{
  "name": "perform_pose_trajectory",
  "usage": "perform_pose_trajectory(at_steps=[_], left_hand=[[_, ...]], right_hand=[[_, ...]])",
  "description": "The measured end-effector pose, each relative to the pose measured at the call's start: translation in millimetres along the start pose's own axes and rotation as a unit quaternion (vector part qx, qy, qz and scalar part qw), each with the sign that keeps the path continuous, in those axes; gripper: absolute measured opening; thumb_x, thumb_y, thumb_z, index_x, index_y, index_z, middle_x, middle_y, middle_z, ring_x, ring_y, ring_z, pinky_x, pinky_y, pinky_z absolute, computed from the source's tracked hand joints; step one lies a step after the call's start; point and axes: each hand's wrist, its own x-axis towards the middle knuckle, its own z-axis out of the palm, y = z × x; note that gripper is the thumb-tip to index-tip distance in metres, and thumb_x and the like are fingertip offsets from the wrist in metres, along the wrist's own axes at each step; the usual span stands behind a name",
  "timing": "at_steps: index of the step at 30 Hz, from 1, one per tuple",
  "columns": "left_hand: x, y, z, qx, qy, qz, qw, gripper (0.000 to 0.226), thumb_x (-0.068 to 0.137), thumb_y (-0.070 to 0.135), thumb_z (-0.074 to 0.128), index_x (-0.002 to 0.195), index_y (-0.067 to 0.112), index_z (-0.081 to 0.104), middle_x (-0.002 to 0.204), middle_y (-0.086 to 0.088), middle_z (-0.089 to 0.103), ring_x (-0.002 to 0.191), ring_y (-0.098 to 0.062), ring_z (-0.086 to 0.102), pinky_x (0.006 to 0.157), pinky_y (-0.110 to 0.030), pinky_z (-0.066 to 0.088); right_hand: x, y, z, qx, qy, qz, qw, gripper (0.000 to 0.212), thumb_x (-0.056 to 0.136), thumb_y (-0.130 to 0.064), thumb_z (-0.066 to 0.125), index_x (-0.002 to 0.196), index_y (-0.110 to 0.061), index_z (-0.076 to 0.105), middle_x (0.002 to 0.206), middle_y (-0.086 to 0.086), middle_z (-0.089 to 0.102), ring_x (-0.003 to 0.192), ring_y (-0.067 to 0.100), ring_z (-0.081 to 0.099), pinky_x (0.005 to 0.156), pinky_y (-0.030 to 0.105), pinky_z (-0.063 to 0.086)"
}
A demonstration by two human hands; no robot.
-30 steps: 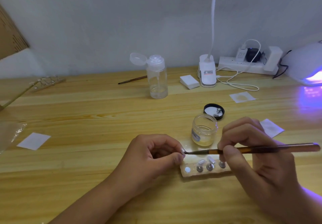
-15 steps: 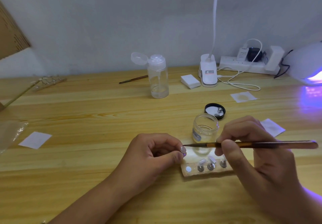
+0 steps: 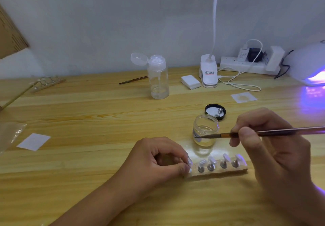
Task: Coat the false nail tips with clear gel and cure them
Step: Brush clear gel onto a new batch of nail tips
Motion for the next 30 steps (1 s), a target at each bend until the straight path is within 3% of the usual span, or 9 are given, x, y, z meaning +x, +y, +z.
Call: perform_pose_trajectory(at_steps=[2, 5, 10, 14, 17, 21, 30], left_hand=[[0, 1, 0, 0.018, -0.01, 0.003, 1.0, 0.014, 0.07, 0.009, 0.087, 0.074, 0.02, 0.079, 0.083, 0.002, 0.071, 0.073, -0.007, 0.064, 0.066, -0.013, 0.044], [-1, 3, -1, 0.043, -0.015, -0.002, 0.999, 0.014, 0.071, 0.011, 0.087, 0.074, 0.022, 0.08, 0.082, 0.008, 0.068, 0.07, -0.001, 0.059, 0.064, -0.007, 0.039], [-2, 5, 1, 0.063, -0.016, 0.001, 0.998, 0.015, 0.071, 0.011, 0.085, 0.074, 0.025, 0.078, 0.083, 0.009, 0.067, 0.075, -0.005, 0.06, 0.069, -0.011, 0.042], [-4, 5, 8, 0.118, 0.001, 0.013, 0.993, 0.018, 0.066, 0.033, 0.079, 0.083, 0.033, 0.075, 0.09, 0.013, 0.065, 0.081, -0.008, 0.06, 0.072, -0.012, 0.044], [-3, 4, 14, 0.132, 0.026, 0.015, 0.991, 0.023, 0.063, 0.044, 0.079, 0.082, 0.034, 0.072, 0.089, 0.016, 0.063, 0.08, -0.005, 0.058, 0.071, -0.013, 0.043], [-1, 2, 21, 0.128, 0.043, 0.008, 0.991, 0.017, 0.065, 0.043, 0.079, 0.078, 0.035, 0.072, 0.087, 0.015, 0.061, 0.079, -0.008, 0.056, 0.071, -0.016, 0.044], [2, 3, 27, 0.113, 0.062, 0.018, 0.991, 0.017, 0.064, 0.037, 0.078, 0.08, 0.04, 0.072, 0.087, 0.014, 0.061, 0.077, -0.01, 0.058, 0.074, -0.024, 0.047]], right_hand=[[1, 1, 0, -0.003, 0.001, 0.006, 1.0, 0.017, 0.09, -0.023, 0.05, 0.081, -0.013, 0.06, 0.073, -0.002, 0.06, 0.071, 0.022, 0.061, 0.069, 0.034, 0.043], [1, 2, 1, -0.014, 0.002, 0.008, 1.0, 0.018, 0.09, -0.023, 0.05, 0.081, -0.012, 0.059, 0.074, 0.003, 0.061, 0.073, 0.023, 0.06, 0.07, 0.03, 0.044], [6, 1, 0, -0.044, 0.033, 0.015, 0.998, 0.014, 0.092, -0.026, 0.05, 0.083, -0.019, 0.059, 0.076, 0.0, 0.064, 0.078, 0.025, 0.061, 0.075, 0.032, 0.044], [18, 4, 0, -0.106, 0.037, 0.039, 0.993, 0.013, 0.092, -0.031, 0.049, 0.084, -0.024, 0.057, 0.082, -0.006, 0.061, 0.085, 0.023, 0.06, 0.081, 0.025, 0.041], [21, 5, 2, -0.125, 0.002, 0.06, 0.99, 0.01, 0.09, -0.036, 0.048, 0.082, -0.033, 0.054, 0.085, -0.012, 0.058, 0.091, 0.022, 0.057, 0.081, 0.029, 0.04], [22, 7, 6, -0.166, -0.057, 0.069, 0.982, 0.012, 0.088, -0.042, 0.045, 0.082, -0.035, 0.052, 0.084, -0.016, 0.056, 0.091, 0.02, 0.054, 0.079, 0.033, 0.041], [20, 10, 7, -0.199, -0.096, 0.092, 0.971, 0.014, 0.091, -0.039, 0.05, 0.085, -0.029, 0.057, 0.086, -0.015, 0.055, 0.093, 0.017, 0.05, 0.066, 0.025, 0.033]])
